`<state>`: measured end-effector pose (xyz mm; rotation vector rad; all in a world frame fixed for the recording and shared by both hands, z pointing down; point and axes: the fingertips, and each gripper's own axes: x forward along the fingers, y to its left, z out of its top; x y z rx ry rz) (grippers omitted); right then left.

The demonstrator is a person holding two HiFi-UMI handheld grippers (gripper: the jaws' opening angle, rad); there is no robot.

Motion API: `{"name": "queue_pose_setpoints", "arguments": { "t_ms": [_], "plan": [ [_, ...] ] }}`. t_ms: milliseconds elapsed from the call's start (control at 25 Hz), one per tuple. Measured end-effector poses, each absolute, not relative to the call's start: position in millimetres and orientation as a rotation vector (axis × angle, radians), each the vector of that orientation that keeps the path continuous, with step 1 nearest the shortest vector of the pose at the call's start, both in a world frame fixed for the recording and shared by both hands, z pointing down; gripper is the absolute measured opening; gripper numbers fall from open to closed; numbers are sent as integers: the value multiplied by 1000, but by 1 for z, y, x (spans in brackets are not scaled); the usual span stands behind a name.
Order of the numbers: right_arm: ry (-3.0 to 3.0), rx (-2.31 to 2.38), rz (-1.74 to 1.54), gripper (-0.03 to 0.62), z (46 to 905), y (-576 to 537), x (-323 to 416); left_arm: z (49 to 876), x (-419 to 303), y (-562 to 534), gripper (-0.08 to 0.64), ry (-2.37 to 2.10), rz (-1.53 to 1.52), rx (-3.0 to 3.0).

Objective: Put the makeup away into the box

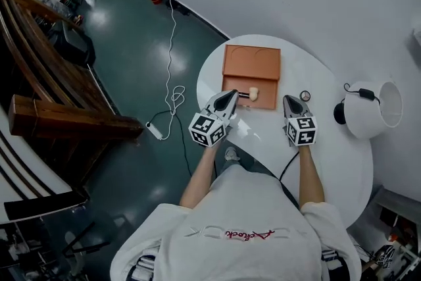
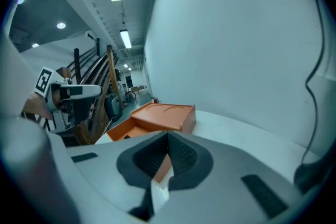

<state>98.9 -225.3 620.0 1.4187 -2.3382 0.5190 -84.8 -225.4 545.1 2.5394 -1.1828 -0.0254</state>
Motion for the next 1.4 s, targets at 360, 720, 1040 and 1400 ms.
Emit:
{"name": "queue_pose_setpoints", "arguments": {
  "t_ms": [360,720,1040,1400],
  "plan": [
    [-2170,1646,565,20,627,-186,188,550,16,-228,9,-897,9,2639],
    [-2059,1735,638,20,650,-146,236,570,83,-216,11,-709,76,2663],
    [-2044,1648,725,20,685,-126,215,597,78,-203,11,-704,126,2608],
    [-2043,1596,783,20,709,-125,210,616,70,-206,9,-733,161,2569]
  ]
}}
